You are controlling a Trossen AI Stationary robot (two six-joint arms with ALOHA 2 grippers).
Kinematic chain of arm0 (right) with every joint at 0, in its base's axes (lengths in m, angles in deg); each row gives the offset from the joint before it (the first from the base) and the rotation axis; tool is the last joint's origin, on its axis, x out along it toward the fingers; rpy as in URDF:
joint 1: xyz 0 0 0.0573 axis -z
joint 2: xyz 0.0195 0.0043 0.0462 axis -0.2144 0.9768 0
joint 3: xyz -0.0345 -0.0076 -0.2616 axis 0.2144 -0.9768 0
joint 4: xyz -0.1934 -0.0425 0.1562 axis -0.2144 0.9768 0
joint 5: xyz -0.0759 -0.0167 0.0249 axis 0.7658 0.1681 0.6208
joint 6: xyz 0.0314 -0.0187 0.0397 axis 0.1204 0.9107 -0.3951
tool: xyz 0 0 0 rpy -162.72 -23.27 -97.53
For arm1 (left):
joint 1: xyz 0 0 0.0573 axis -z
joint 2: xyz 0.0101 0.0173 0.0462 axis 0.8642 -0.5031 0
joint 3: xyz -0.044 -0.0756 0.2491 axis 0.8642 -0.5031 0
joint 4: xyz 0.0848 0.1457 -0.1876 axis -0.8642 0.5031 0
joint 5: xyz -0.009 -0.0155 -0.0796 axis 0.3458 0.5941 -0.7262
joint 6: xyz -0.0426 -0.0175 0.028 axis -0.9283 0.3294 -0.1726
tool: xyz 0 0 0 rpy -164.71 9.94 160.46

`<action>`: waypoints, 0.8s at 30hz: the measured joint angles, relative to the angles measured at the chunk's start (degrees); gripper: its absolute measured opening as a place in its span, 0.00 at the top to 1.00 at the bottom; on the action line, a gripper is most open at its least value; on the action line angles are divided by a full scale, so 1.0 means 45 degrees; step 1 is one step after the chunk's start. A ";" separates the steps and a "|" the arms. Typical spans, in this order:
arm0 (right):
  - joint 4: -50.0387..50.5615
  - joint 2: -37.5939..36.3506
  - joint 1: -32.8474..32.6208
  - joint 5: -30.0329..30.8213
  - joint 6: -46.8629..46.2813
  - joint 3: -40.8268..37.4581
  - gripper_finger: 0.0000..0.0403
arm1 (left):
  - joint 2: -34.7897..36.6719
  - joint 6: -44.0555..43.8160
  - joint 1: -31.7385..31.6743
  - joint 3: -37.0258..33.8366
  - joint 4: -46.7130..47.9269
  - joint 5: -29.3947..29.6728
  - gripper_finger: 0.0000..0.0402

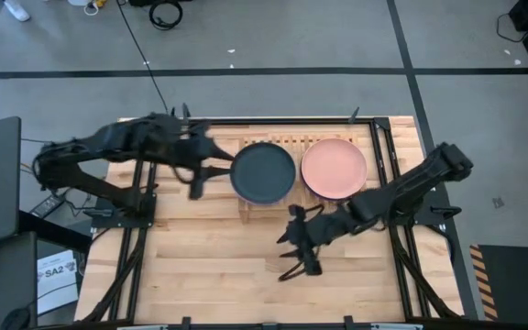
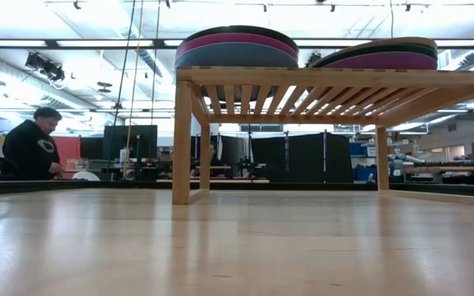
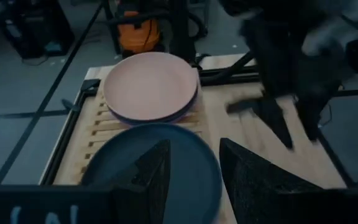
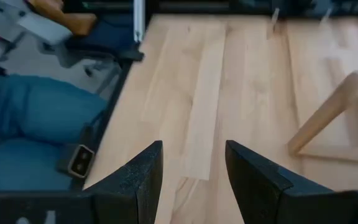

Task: Place and stack plates onto a shelf
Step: Adjust the right stacked plates on the shelf

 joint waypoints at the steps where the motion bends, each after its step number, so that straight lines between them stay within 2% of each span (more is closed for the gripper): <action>1: 0.0177 -0.0360 0.0029 -0.0073 0.0127 0.0000 0.56 | 0.0272 -0.0033 0.0139 0.0003 0.0250 0.0156 0.64; 8: 0.1586 -0.3298 0.0151 -0.0318 0.0242 0.0005 0.56 | 0.2463 -0.1086 0.1455 -0.0189 0.2234 0.3224 0.64; 11: 0.2021 -0.4449 0.0100 -0.0349 0.0246 0.0005 0.56 | 0.3584 -0.1692 0.2220 -0.0984 0.2630 0.4434 0.64; 19: 0.2424 -0.6855 0.0093 -0.0266 0.0959 0.0015 0.56 | 0.6940 -0.3055 0.3819 -0.5174 0.1726 0.6210 0.64; 24: 0.2491 -0.7715 0.0093 -0.0266 0.1532 0.0010 0.56 | 0.8750 -0.3140 0.4164 -0.8107 0.0061 0.6487 0.64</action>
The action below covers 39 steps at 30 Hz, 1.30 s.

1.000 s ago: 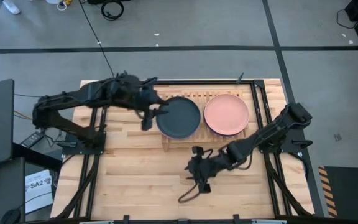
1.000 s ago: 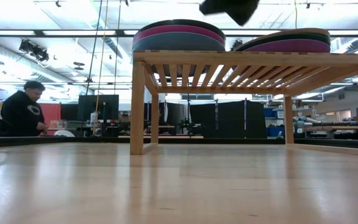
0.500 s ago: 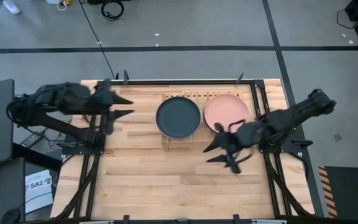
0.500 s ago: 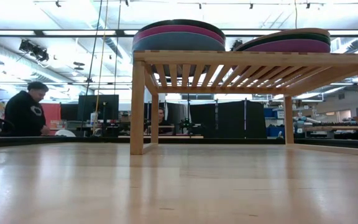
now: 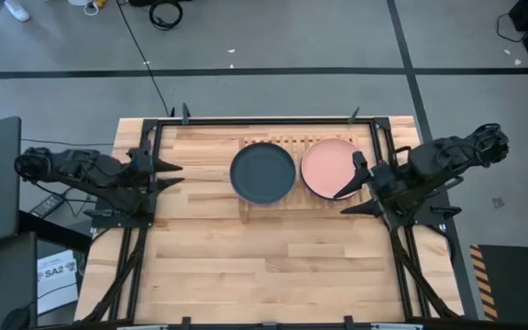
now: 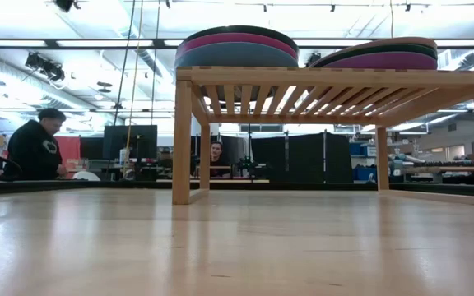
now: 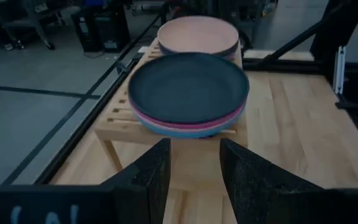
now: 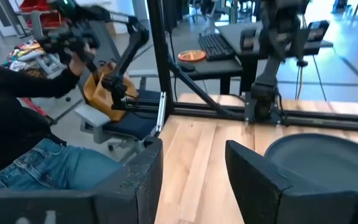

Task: Place and stack plates onto a shelf
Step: Adjust the right stacked plates on the shelf

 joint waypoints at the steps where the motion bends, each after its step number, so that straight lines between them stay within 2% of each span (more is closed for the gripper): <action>1: -0.0004 -0.0105 0.0000 0.0000 0.0063 0.0000 0.56 | 0.0305 -0.0003 0.0034 -0.0524 -0.0351 0.0000 0.64; 8: 0.0013 -0.0315 0.0000 0.0000 0.0526 -0.0010 0.56 | 0.1806 0.0096 0.0137 -0.3757 -0.2364 0.0008 0.64; 18: 0.0139 -0.1035 0.0000 0.0010 0.0521 -0.0405 0.56 | 0.2631 0.0152 0.0149 -0.7228 -0.5824 -0.0099 0.64; 23: -0.1547 -0.2481 0.0000 0.0010 0.0469 -0.2618 0.56 | 0.2649 0.0750 0.0149 -0.8610 -0.8080 -0.0315 0.64; 31: -0.4048 -0.5589 0.0000 0.0007 -0.0749 -0.6583 0.56 | 0.2654 0.2211 0.0130 -1.0121 -1.0824 -0.0340 0.64; 39: -0.6379 -0.8155 0.0000 0.0010 -0.0768 -0.9869 0.56 | 0.2663 0.3193 -0.0477 -1.0180 -1.0942 -0.0343 0.64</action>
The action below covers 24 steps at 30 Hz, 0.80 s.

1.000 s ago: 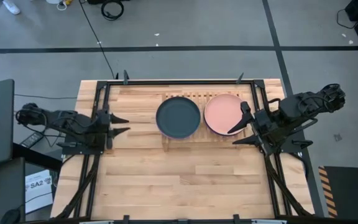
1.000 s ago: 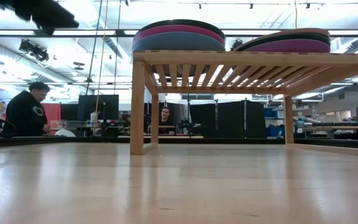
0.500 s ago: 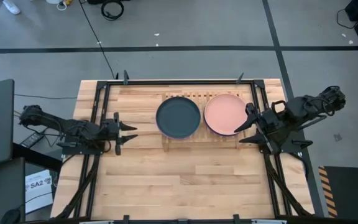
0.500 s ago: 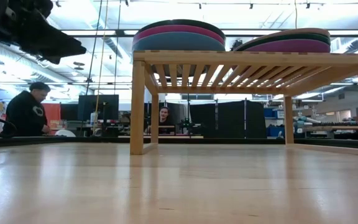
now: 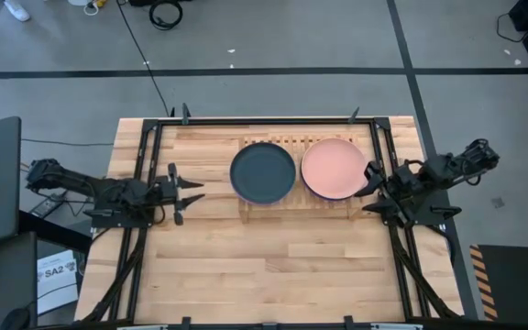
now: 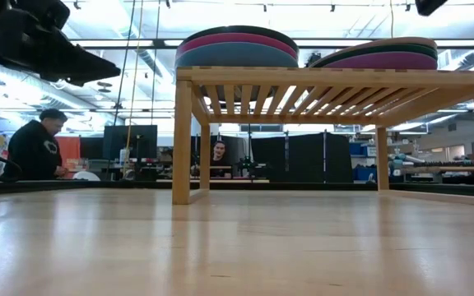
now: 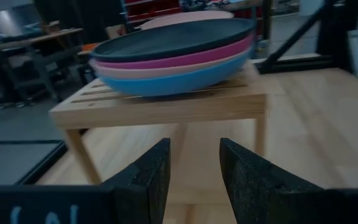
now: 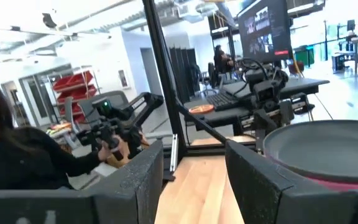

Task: Place and stack plates onto a shelf
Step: Adjust the right stacked plates on the shelf

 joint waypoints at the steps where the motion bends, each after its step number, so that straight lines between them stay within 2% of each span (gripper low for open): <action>1: -0.0276 -0.0188 0.0000 0.0000 0.0000 -0.0344 0.56 | 0.0000 0.0016 -0.0209 0.0000 0.0013 0.0000 0.64; 3: -0.0706 -0.0520 0.0000 -0.0002 -0.0014 -0.0976 0.56 | 0.0000 0.0032 -0.0661 0.0000 0.0012 -0.0139 0.64; 10: -0.2025 -0.1262 0.0000 0.0054 -0.0089 -0.2760 0.56 | -0.0015 0.0184 -0.2553 0.0000 0.0019 -0.2085 0.64; 16: -0.2639 -0.1888 0.0005 0.0784 -0.0050 -0.3961 0.56 | -0.0015 0.0177 -0.3754 0.0000 0.0019 -0.3668 0.64; 24: -0.2990 -0.3474 0.0010 0.0884 0.0002 -0.5233 0.56 | -0.0015 0.0148 -0.4265 0.0000 0.0019 -0.4107 0.64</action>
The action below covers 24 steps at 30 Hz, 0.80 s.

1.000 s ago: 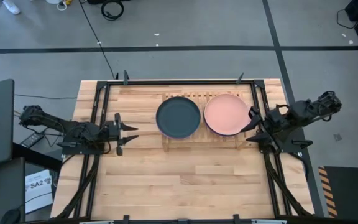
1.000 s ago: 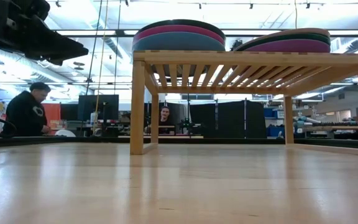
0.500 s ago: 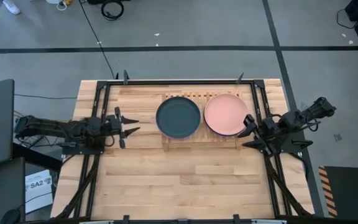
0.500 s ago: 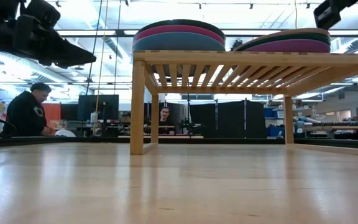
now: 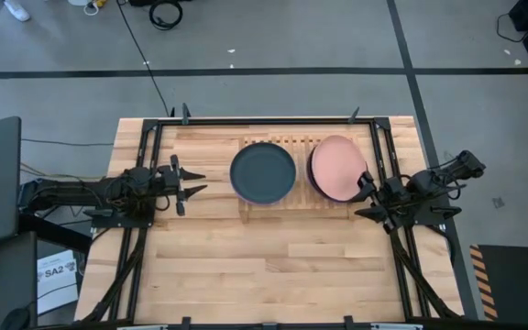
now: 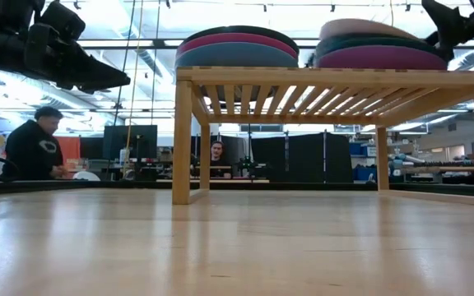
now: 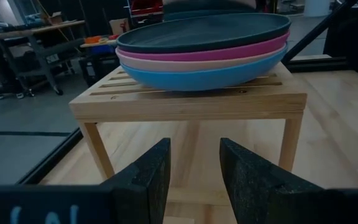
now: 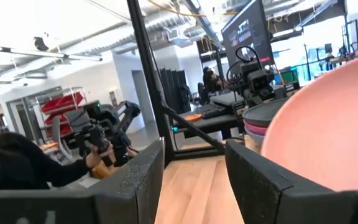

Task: Place and stack plates onto a shelf
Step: Adjust the right stacked plates on the shelf

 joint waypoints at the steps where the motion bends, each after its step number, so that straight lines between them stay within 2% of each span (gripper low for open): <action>1: 0.0027 -0.0305 -0.0001 0.0000 0.0012 -0.0132 0.56 | 0.0000 -0.0005 0.0000 0.0000 0.0000 -0.0003 0.64; 14: -0.0366 -0.0583 0.0005 -0.0107 0.0576 -0.0344 0.56 | -0.0005 -0.0253 0.0000 0.0000 -0.0069 -0.0030 0.64; 19: -0.1009 -0.0581 0.0005 -0.0532 0.1359 -0.0344 0.56 | -0.0005 -0.0253 0.0000 0.0000 -0.0073 -0.0023 0.64; 24: -0.1231 -0.0581 0.0041 -0.0380 0.2484 -0.0344 0.56 | -0.0005 -0.0249 0.0000 0.0000 -0.0073 -0.0017 0.64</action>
